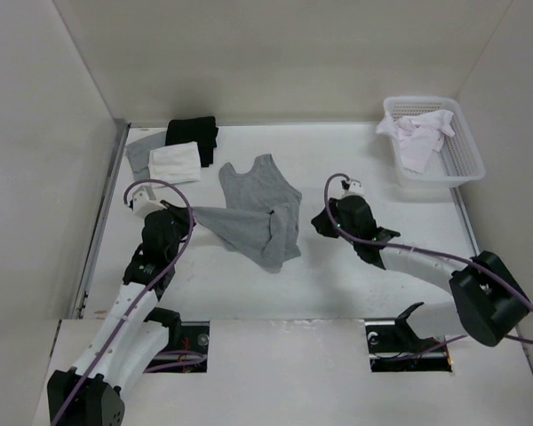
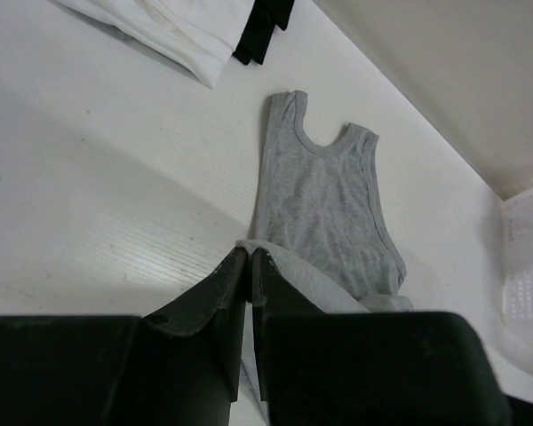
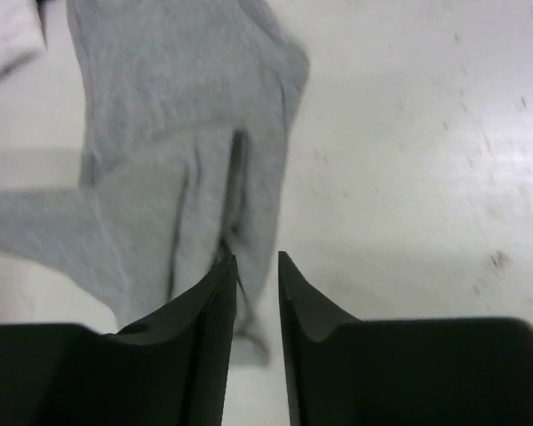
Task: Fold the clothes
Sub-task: Flatten the tank top out
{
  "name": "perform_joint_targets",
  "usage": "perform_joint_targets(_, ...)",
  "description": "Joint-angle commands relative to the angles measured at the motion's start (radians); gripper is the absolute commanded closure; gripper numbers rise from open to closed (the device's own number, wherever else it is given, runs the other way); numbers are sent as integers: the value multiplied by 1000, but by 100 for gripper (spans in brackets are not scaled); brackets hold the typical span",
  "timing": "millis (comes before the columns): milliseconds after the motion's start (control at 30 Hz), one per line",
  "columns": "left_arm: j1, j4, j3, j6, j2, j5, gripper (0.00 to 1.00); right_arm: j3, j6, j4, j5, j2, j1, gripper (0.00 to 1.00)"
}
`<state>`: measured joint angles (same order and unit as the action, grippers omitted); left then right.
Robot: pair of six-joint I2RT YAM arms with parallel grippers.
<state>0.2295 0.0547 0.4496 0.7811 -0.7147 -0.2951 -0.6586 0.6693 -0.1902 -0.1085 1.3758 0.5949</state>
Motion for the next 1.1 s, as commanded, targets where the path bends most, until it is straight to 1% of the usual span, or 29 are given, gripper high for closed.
perform_joint_targets(0,-6,-62,-17,-6,-8,4,95,122,9,-95,61,-41,67,88)
perform_joint_targets(33,-5,-65,-17,-6,-11,5,95,141,6,-107,81,-38,90,90)
perform_joint_targets(67,-2,-69,-17,-6,-14,7,95,163,6,-130,92,-35,117,90)
perform_joint_targets(100,1,-70,-17,-6,-14,7,95,177,6,-150,96,-34,131,87)
perform_joint_targets(167,7,-72,-20,-3,-12,8,95,201,1,-205,111,-23,147,78)
perform_joint_targets(200,8,-72,-22,-3,-9,8,95,206,-2,-225,124,-6,148,75)
perform_joint_targets(333,9,-72,-23,-3,-3,11,95,185,-5,-261,174,77,148,71)
perform_joint_targets(433,11,-70,-23,-2,0,11,95,160,-14,-276,165,138,150,65)
perform_joint_targets(600,15,-72,-26,1,-2,13,95,154,-11,-301,158,177,150,61)
perform_joint_targets(700,15,-72,-25,1,-3,13,95,152,-8,-301,165,175,150,65)
perform_joint_targets(800,15,-72,-20,1,-8,13,95,163,-2,-301,167,163,147,80)
perform_joint_targets(867,17,-72,-17,1,-11,13,95,169,6,-292,162,137,150,83)
perform_joint_targets(967,20,-72,-14,1,-9,11,95,182,15,-258,156,68,150,89)
perform_joint_targets(1067,21,-76,-2,4,-9,8,95,189,24,-194,139,-52,150,95)
